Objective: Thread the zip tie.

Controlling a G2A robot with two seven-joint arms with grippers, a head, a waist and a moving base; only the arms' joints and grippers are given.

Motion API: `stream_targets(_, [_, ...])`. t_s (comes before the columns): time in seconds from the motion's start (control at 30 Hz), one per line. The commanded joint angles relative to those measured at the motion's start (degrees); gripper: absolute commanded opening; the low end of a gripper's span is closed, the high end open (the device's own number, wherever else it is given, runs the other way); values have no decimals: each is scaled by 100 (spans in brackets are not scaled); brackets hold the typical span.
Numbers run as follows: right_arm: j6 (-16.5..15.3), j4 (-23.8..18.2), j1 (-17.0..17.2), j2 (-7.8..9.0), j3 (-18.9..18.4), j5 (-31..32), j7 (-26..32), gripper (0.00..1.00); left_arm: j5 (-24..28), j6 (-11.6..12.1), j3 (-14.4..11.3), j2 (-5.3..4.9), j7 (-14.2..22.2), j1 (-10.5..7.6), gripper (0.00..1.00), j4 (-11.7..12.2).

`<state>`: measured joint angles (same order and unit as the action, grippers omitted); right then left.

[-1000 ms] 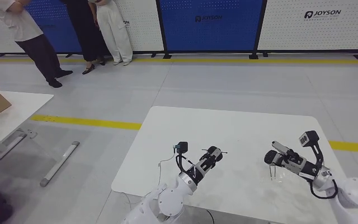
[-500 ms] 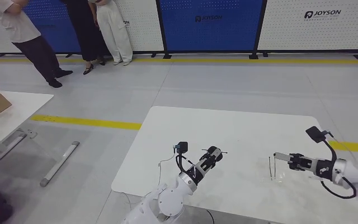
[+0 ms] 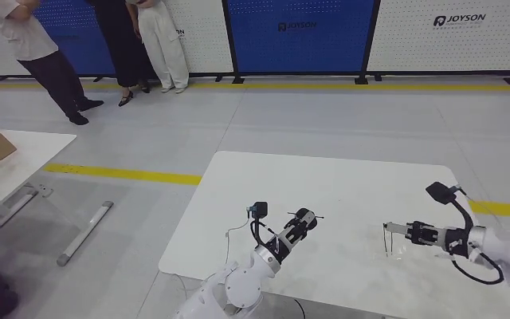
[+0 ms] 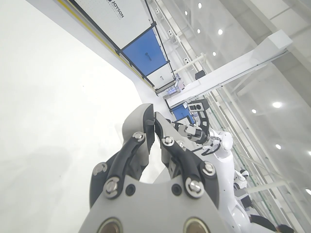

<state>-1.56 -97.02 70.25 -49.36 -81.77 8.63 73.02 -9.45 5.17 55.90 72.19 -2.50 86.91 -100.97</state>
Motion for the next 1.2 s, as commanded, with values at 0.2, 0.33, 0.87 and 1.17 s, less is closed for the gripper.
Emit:
stream_targets(0.2, [332,314,-890,9,1250,705,662,100,0,0,0,0,0,0,0,0])
stream_targets(0.33, [343,371,-963,11,1304,706,662,100,0,0,0,0,0,0,0,0])
stream_targets(0.87, [983,652,-1390,-102,1825,1022,560,100,0,0,0,0,0,0,0,0])
stream_targets(1.17, [1057,669,-1447,-109,1877,1129,567,100,0,0,0,0,0,0,0,0])
